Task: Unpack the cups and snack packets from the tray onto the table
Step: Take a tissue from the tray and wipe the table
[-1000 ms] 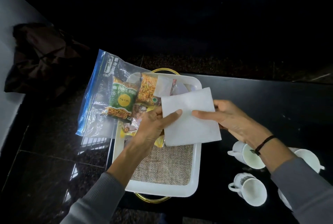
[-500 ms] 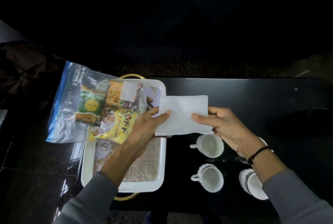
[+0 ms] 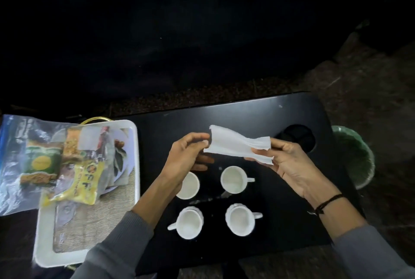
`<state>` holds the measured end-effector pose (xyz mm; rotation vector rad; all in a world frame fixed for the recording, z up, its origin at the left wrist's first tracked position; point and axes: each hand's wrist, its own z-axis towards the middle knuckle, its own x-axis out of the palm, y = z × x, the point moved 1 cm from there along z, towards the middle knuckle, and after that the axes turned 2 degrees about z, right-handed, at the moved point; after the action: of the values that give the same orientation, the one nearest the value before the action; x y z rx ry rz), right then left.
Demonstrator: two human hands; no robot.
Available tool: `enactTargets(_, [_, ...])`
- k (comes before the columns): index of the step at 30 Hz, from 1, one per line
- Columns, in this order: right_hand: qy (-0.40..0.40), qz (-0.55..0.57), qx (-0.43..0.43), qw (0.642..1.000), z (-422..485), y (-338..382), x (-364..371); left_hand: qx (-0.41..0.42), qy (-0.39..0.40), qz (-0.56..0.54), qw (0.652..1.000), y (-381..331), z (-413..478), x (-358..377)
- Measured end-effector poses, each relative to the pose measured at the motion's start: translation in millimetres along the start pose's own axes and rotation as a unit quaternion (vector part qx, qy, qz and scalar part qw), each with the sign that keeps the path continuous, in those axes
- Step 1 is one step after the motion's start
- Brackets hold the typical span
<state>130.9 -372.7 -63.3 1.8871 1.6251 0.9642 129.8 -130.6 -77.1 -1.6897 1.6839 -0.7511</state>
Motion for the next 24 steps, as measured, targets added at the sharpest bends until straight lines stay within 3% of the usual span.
enactTargets(7, [-0.163, -0.036, -0.052, 0.985, -9.6, 28.0, -88.0, -0.006, 0.012, 0.049, 0.999, -9.7, 6.1, 69.4])
enactTargets(11, [-0.226, -0.129, -0.081, 0.962, -13.1, 44.2, -129.3, -0.01, 0.026, 0.068, 0.997, -15.7, 12.5, 100.2])
enactTargets(20, [-0.23, -0.413, -0.1, 0.875, -19.6, 66.7, -153.8, -0.019, 0.045, 0.1, 0.994, -11.7, 18.6, 142.6])
enactTargets(24, [-0.224, -0.481, -0.128, 0.838, -4.9, 67.2, -149.3, -0.031, 0.046, 0.099, 0.994, -9.9, 19.7, 150.4])
